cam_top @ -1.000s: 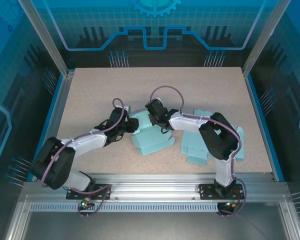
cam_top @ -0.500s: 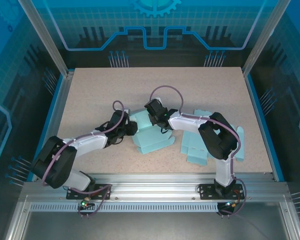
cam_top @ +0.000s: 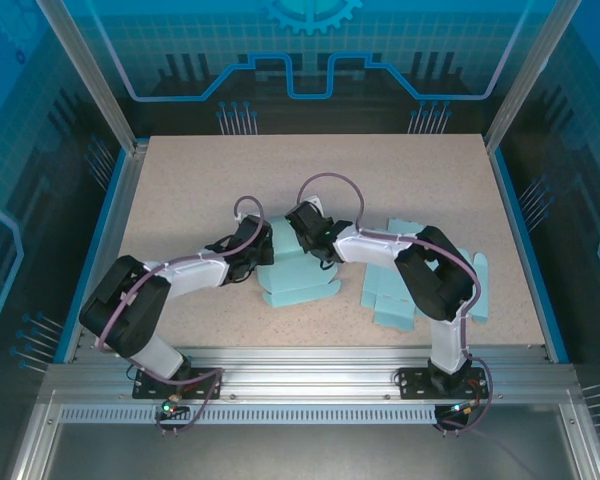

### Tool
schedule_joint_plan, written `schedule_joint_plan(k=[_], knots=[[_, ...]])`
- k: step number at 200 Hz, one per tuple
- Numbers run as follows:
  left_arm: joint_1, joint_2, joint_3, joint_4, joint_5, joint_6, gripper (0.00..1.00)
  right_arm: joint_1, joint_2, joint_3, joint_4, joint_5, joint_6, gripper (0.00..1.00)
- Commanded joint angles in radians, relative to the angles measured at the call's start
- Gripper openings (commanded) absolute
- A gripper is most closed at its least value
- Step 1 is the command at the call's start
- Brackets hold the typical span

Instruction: Fold the paper box

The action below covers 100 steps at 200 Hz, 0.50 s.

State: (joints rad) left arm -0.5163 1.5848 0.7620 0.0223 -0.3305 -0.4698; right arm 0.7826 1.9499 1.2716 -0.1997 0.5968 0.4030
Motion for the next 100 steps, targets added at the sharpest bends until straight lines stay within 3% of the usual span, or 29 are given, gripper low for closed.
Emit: schedule_joint_plan(k=[1,18,61,86,100], knots=[[-0.014,0.04,0.027,-0.064,-0.064,-0.016,0.0,0.035,0.026,0.004,-0.08,0.032,-0.023,0.17],[-0.016,0.043,0.031,-0.068,-0.055,-0.023,0.0,0.033,0.068,0.045,-0.116,0.078,-0.034,0.21],[-0.016,0.04,0.037,-0.101,-0.091,-0.034,0.0,0.025,0.143,0.121,-0.191,0.158,-0.016,0.22],[-0.014,0.041,0.041,-0.118,-0.13,-0.05,0.0,0.025,0.178,0.16,-0.286,0.267,0.019,0.12],[-0.012,0.049,0.051,-0.125,-0.15,-0.066,0.0,0.026,0.193,0.171,-0.334,0.32,0.04,0.11]])
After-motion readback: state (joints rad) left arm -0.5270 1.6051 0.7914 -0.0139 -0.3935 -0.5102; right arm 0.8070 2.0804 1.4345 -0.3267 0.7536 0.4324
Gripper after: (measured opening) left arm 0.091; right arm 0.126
